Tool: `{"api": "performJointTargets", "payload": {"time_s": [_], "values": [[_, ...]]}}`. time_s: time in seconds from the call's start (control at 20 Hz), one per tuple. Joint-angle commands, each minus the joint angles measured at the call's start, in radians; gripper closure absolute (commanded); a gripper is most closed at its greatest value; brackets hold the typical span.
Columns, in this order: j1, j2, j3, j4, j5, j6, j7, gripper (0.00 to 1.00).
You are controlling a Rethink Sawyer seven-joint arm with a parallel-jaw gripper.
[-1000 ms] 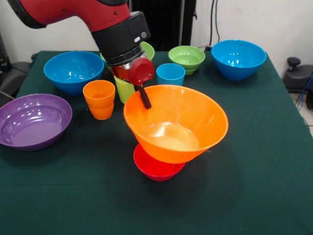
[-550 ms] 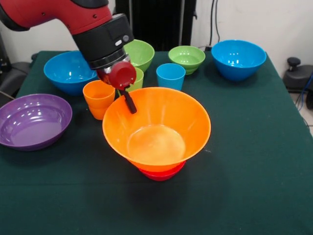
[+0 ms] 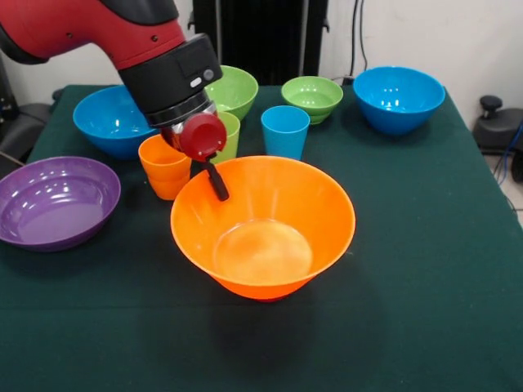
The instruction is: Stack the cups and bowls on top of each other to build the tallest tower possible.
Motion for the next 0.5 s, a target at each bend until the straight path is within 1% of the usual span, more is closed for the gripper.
{"api": "performJointTargets", "payload": {"time_s": [0.05, 0.15, 0.3, 0.5], "values": [[0.076, 0.017, 0.001, -0.060, -0.025, 0.084, -0.197, 1.00], [0.084, 0.009, 0.000, -0.050, -0.017, 0.088, -0.184, 1.00], [0.085, -0.019, -0.001, -0.014, 0.006, 0.127, -0.173, 1.00], [0.092, -0.042, -0.024, 0.010, 0.001, 0.143, -0.166, 1.00]]}}
